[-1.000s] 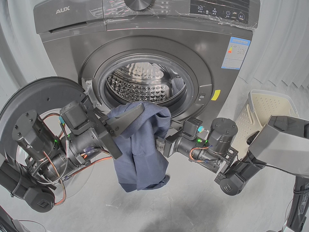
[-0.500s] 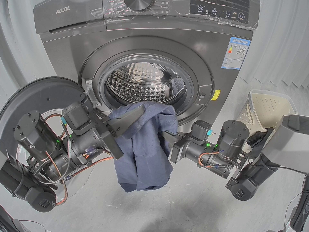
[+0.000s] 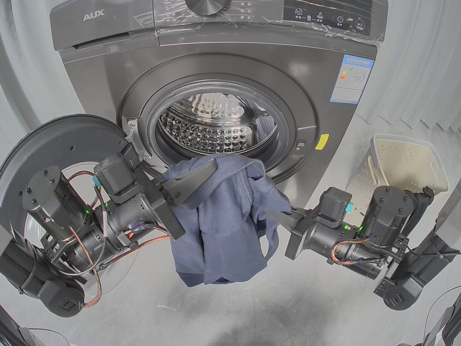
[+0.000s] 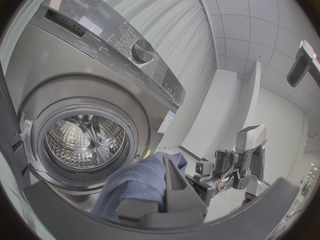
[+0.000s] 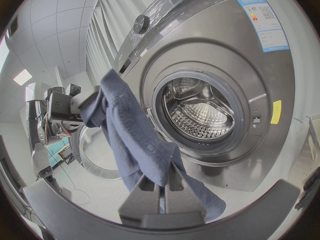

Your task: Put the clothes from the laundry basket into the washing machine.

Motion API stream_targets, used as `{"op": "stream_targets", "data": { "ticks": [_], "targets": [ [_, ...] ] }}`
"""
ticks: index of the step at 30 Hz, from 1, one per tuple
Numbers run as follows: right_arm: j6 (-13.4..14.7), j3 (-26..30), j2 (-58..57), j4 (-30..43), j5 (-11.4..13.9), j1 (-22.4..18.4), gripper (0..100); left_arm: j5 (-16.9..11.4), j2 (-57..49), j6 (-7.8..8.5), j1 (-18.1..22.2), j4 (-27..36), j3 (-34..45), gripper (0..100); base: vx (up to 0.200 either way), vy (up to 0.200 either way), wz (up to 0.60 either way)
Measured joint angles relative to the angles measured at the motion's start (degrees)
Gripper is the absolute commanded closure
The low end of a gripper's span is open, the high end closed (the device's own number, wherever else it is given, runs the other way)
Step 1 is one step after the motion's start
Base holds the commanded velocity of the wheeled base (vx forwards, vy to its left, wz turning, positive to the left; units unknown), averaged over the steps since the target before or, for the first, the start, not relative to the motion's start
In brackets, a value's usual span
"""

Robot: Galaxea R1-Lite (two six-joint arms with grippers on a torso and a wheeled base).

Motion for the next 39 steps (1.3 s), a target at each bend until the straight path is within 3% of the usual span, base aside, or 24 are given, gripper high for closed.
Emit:
{"op": "stream_targets", "data": {
  "ticks": [8, 13, 21, 25, 31, 39],
  "targets": [
    [0.0, 2.1, -4.6, 0.0, 0.0, 0.0, 100, -1.7, 0.9, -2.46, 0.1, 0.0, 0.9, 0, 0.0, 0.0, 0.0],
    [0.0, 1.9, -6.8, 0.1, 0.0, 0.0, 100, -1.4, 3.0, -2.68, 0.4, 0.0, 1.5, 0, 0.0, 0.0, 0.0],
    [-0.1, -0.2, -8.0, 0.6, -0.1, 0.0, 100, -1.4, 7.1, -1.94, 0.2, 0.0, 3.4, 0, 0.0, 0.0, 0.0],
    [-0.2, -2.8, -8.0, 1.5, -1.3, 0.0, 100, -1.5, 8.4, -1.72, 0.1, 0.0, 4.5, 0, 0.0, 0.0, 0.0],
    [-0.2, -6.3, -7.4, 1.7, -2.4, -0.1, 100, -1.6, 11.1, 1.6, 0.7, 0.0, 5.9, 0, 0.0, 0.0, 0.0],
    [-0.2, -7.6, -7.0, 1.8, -2.5, -0.2, 100, -1.8, 15.2, 2.66, 2.9, -0.1, 6.3, 0, 0.0, 0.0, 0.0]
  ]
}}
